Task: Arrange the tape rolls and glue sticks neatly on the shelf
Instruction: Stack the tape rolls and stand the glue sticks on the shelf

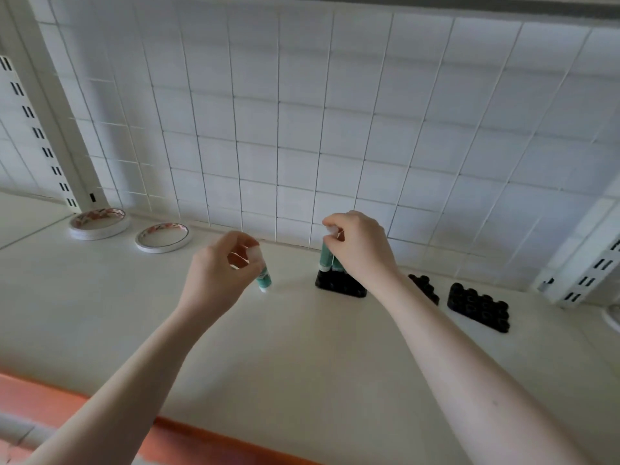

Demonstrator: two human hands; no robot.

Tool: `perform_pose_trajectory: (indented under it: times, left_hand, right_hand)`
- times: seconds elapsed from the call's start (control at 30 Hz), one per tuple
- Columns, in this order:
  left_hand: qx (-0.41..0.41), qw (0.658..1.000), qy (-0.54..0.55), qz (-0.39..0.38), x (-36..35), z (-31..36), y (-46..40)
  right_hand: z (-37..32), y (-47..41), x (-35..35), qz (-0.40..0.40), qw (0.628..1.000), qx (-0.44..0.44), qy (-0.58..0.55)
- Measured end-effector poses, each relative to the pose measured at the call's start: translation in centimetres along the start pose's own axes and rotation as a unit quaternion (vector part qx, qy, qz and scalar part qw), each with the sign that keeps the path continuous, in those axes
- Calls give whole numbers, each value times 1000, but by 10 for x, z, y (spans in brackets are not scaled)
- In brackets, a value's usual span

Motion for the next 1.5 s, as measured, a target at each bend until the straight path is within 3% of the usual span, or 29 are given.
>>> perform_pose_trajectory:
  times: [0.57,0.83,1.3,1.5]
  left_hand:
    - [10,997,76,-6,0,-11,5]
    - [11,997,71,-3,-2,-11,5]
    - [-1,999,43,-11,-7,-8,5]
    - [-14,999,35,-29,-6,7,0]
  right_hand:
    - [4,4,-3,32,999,19,22]
    - [4,8,-4,79,996,46,-4]
    - [-7,13,-7,92,983,144,75]
    - [0,17,15,123,982,138,32]
Point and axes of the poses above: each hand's wrist, its own y-axis away from the middle knuckle, its own x-axis out of the back of the hand, z = x × y, the point moved 7 cm from there along -y, towards the middle knuckle, and after that the axes turned 8 degrees about z, right-handed, at the moved point
